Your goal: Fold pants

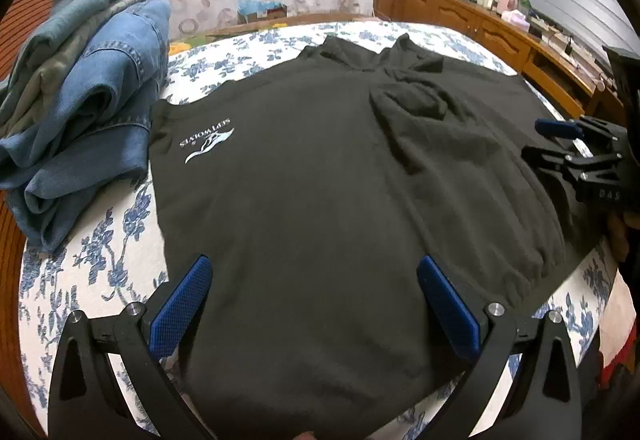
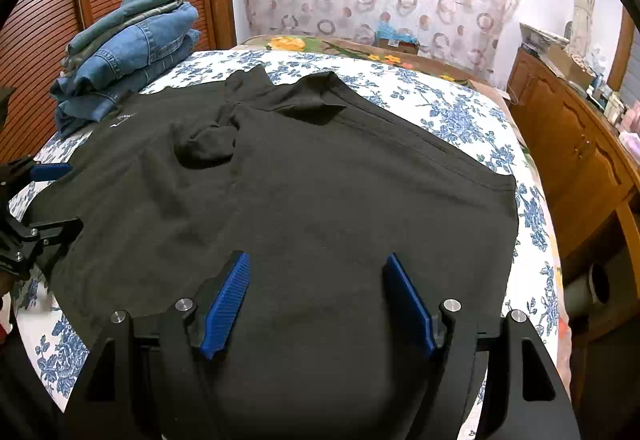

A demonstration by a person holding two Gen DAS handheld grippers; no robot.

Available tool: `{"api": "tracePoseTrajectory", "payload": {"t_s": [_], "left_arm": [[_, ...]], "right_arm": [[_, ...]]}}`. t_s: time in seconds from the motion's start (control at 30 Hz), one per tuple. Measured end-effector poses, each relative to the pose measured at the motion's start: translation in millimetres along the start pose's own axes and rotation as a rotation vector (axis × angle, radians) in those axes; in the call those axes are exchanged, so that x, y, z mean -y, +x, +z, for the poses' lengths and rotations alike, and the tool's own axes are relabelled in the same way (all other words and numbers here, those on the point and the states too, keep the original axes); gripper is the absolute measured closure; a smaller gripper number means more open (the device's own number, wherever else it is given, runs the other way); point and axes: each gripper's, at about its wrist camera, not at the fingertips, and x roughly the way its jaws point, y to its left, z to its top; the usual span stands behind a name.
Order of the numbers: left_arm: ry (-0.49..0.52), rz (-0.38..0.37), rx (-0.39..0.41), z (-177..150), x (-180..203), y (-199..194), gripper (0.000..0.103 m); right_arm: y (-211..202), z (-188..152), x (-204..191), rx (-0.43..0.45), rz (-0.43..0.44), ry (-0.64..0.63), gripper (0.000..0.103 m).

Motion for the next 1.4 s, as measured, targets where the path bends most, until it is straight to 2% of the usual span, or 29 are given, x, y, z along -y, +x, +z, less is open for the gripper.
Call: {"api": "tracePoseTrajectory", "payload": {"t_s": [0.13,0.3,0.4,0.47,0.5,0.57,0.67,0.9,1.0,1.07,1.13,1.4], "left_arm": [[-0.023,0.025,0.025,-9.6,-9.9,-16.1,0.0],[-0.1,-0.008,0.071,-33.4,-38.2,-45.4,0.001],[-0.137,-0.022,0.086,-46.9,-54.2,-59.1,0.014],[-0.162,-0.044,0.087,-54.6,-62.3,-64.4,0.027],[-0.167,-0.045,0.087,-57.5,-63.9,-65.7,0.029],[-0.166,-0.047,0.086,-62.5,-63.7,-66.2,0.042],[-0.151,-0.076,0.072,-68.4,-57.9,-63.7,0.057],[-0.129,-0.064,0.072,-66.4,-52.1,-58.6,0.064],[-0.129,-0.056,0.076,-62.7,-53.4,-55.8,0.075],[-0.124,-0.06,0.077,-60.1,-52.3,-53.8,0.09],[-0.107,-0.075,0.08,-58.1,-48.1,-53.1,0.096],[-0.06,-0.107,0.135,-32.1,-29.1,-62.7,0.098]], "right_arm": [[-3.1,2.8,-5.6,0.0,-0.005,-0.002,0.03],[-3.7,4.4,-4.2,-0.001,-0.006,0.001,0.03],[-3.6,3.8,-3.4,-0.001,-0.006,0.001,0.03],[-4.0,4.1,-3.0,-0.002,-0.007,0.001,0.03],[-3.8,4.0,-3.1,-0.002,-0.007,0.001,0.03],[-4.2,3.9,-3.1,-0.002,-0.008,0.001,0.03],[-4.4,3.7,-2.5,-0.002,-0.008,0.003,0.03],[-4.4,3.5,-1.7,-0.002,-0.008,0.005,0.03],[-4.3,3.4,-1.6,-0.001,-0.008,0.005,0.03],[-4.3,3.4,-1.6,-0.001,-0.008,0.006,0.03],[-4.2,3.3,-1.6,-0.001,-0.01,0.006,0.03],[-2.8,4.8,-1.6,-0.002,-0.013,0.011,0.03]]}}
